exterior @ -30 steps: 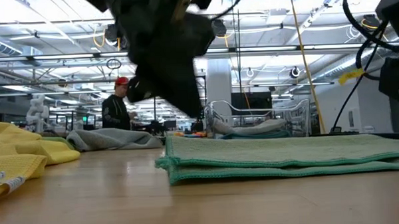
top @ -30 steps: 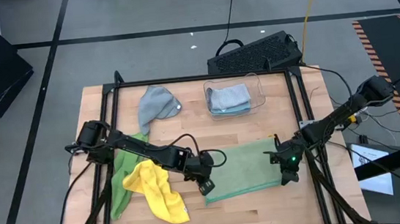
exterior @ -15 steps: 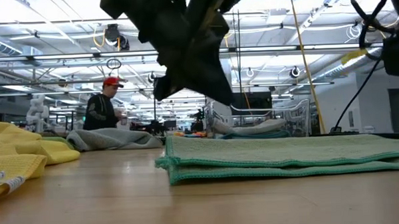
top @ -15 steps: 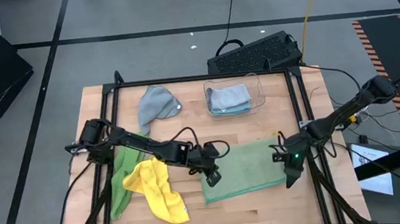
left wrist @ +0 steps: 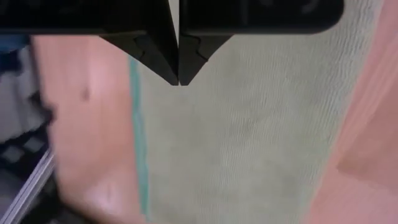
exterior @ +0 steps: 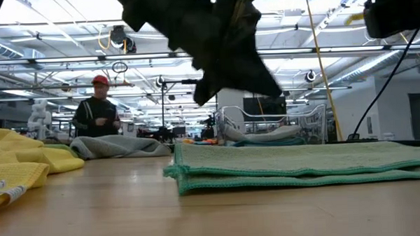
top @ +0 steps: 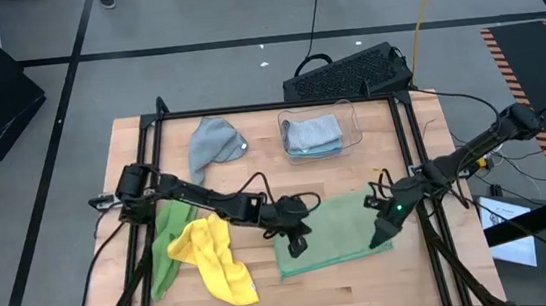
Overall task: Fold microfiber towels
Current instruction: Fold the light green towel
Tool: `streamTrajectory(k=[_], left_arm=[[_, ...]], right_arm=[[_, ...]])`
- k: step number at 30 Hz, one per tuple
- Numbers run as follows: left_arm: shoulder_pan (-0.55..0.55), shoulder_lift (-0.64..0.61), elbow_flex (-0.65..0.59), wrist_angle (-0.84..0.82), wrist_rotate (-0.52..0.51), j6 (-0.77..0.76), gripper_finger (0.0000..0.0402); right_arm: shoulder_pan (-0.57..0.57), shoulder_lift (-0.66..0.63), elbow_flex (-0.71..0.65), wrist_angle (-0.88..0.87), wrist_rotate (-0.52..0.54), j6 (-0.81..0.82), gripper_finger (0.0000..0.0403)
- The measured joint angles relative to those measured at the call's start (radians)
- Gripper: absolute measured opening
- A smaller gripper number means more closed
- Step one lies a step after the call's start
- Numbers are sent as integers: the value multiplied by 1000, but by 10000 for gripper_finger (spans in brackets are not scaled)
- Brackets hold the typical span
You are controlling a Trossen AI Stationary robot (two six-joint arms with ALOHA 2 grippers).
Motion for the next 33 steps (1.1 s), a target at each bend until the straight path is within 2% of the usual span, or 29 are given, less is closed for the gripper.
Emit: streamTrajectory(k=[4, 8, 11, 18, 28, 30, 33], left_arm=[[-29, 27, -2, -18, -62, 91, 9], [-41, 67, -2, -43, -56, 95, 4], [-52, 91, -2, -67, -25, 117, 10], [-72, 94, -12, -225, 14, 230, 7], [-67, 68, -10, -518, 225, 317, 7], [-68, 28, -14, -579, 223, 317, 10], [-69, -51, -26, -642, 152, 318, 4]], right_arm=[[-12, 35, 75, -47, 143, 25, 2], [-27, 95, 178, -109, 269, 7, 2], [-29, 155, 257, -147, 321, -27, 2], [-3, 275, 354, -152, 343, -43, 2], [68, 387, 362, -161, 341, 38, 2], [69, 401, 362, -155, 342, 39, 2], [62, 415, 362, -157, 342, 24, 2]])
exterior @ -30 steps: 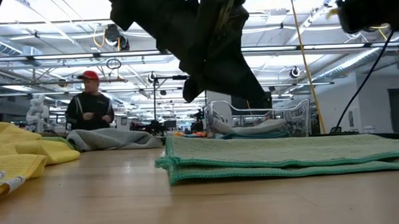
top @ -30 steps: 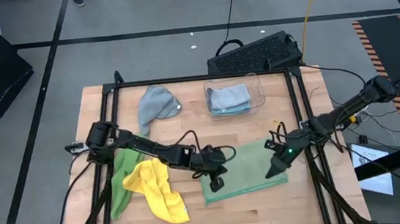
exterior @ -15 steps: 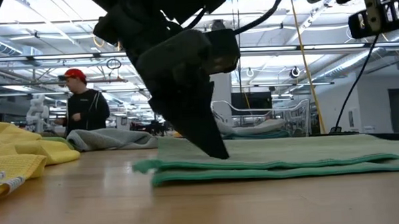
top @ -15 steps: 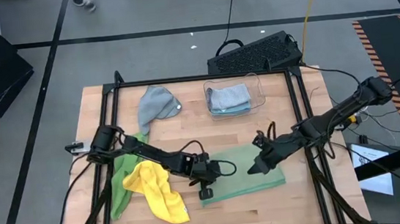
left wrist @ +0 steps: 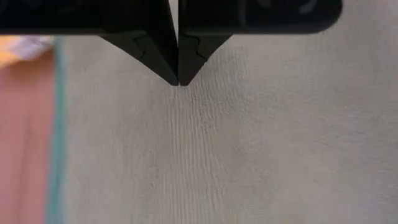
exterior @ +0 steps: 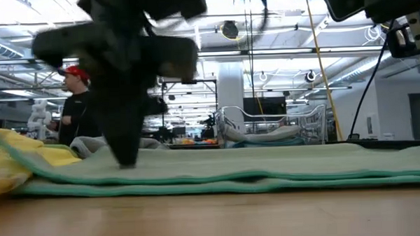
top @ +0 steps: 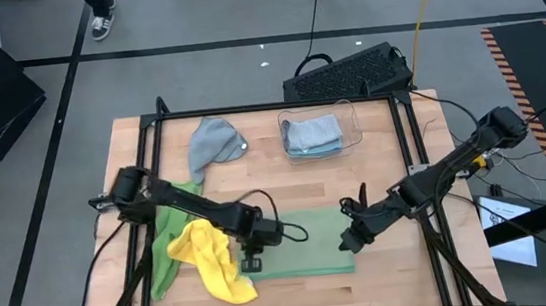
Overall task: Fold microfiber towels
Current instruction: Fold the light green towel
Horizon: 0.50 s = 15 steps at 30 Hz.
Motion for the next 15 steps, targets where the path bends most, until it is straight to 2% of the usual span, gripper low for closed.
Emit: streamTrajectory(k=[6, 10, 15], left_arm=[[13, -173, 7, -23, -180, -44, 23], [42, -240, 10, -30, -207, -93, 47], [88, -248, 8, -168, -233, -211, 84]], right_arm=[[-33, 4, 0, -3, 1, -40, 2], [-48, 4, 0, -3, 0, -65, 2], [-59, -2, 0, -13, -16, -105, 2]])
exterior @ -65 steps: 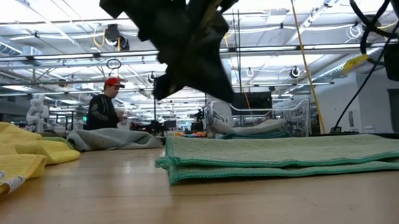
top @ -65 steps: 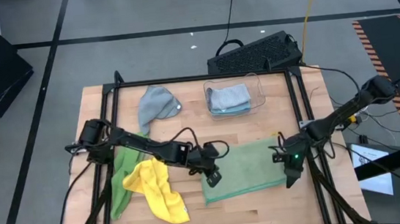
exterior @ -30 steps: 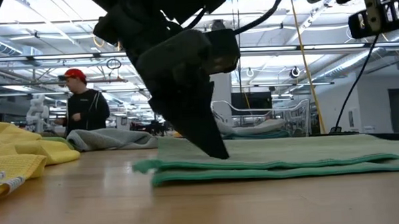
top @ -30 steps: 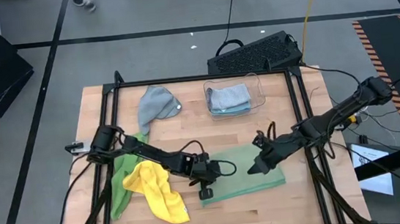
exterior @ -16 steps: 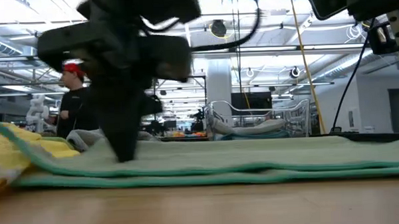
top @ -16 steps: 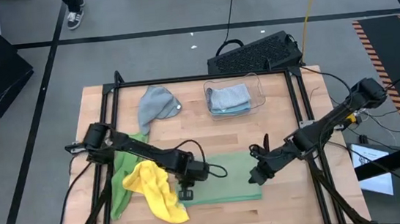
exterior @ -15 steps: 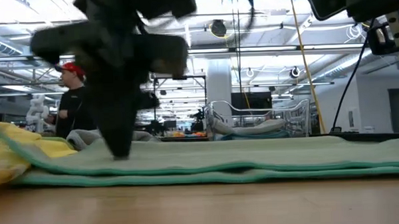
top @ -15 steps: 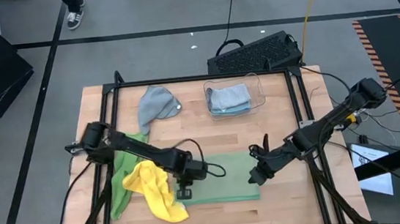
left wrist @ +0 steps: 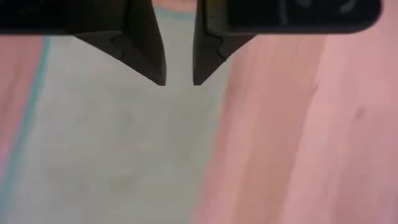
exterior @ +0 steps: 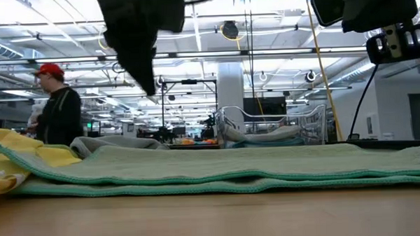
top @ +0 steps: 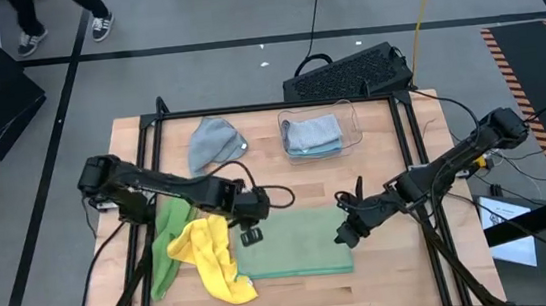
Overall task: Fold microfiber towels
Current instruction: Fold the light green towel
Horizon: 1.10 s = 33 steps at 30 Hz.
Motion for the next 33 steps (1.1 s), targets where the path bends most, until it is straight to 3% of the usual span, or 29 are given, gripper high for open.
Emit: streamTrajectory(k=[3, 11, 24, 33], left_arm=[[30, 7, 1, -88, 6, -60, 113], [137, 16, -94, -123, 175, -145, 181], [349, 14, -196, -83, 500, 282, 200], [341, 14, -209, 54, 520, 362, 201]], right_arm=[[-6, -9, 0, -26, -27, -60, 2], [-82, -35, 0, -145, -208, -277, 2], [-239, -74, 0, -232, -455, -673, 2], [-306, -130, 0, -384, -537, -903, 2]])
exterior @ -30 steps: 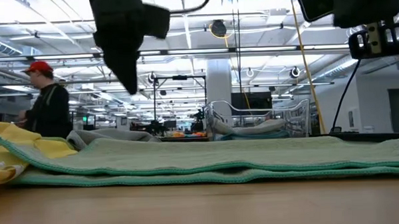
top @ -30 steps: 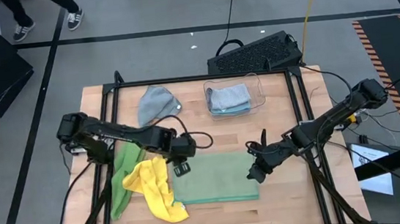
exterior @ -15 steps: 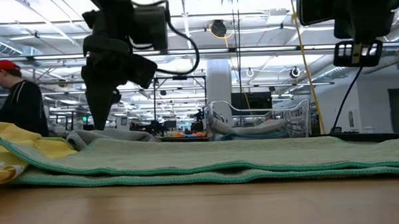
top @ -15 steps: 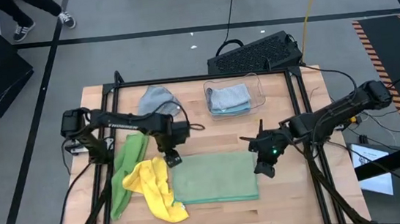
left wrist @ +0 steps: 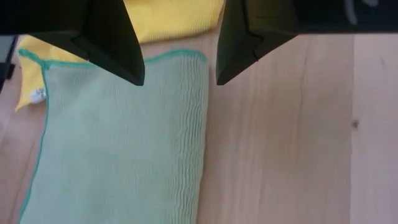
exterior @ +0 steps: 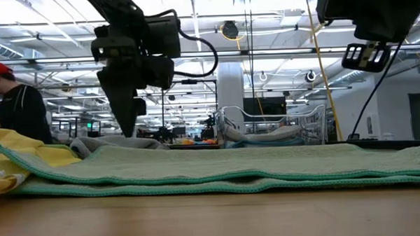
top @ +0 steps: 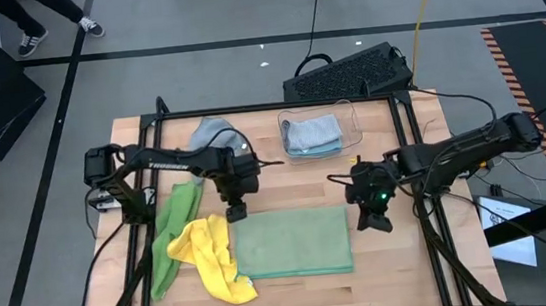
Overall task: Fold microfiber towels
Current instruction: Fold the light green towel
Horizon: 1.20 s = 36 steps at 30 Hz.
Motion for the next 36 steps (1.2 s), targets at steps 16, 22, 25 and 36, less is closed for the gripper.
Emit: streamTrajectory(k=[16, 22, 25, 36], left_arm=[[-74, 0, -124, 141, -46, -135, 231], [-117, -1, -155, 144, -149, -131, 200], [-137, -1, -156, 145, -186, -138, 164], [-199, -1, -90, 140, -179, -229, 15]], right_arm=[[-87, -115, 0, -168, 4, -201, 2], [-100, -114, 0, -141, 7, -191, 2], [-100, -111, 0, -77, 42, -136, 2], [-100, 1, 0, 317, 247, 158, 4]])
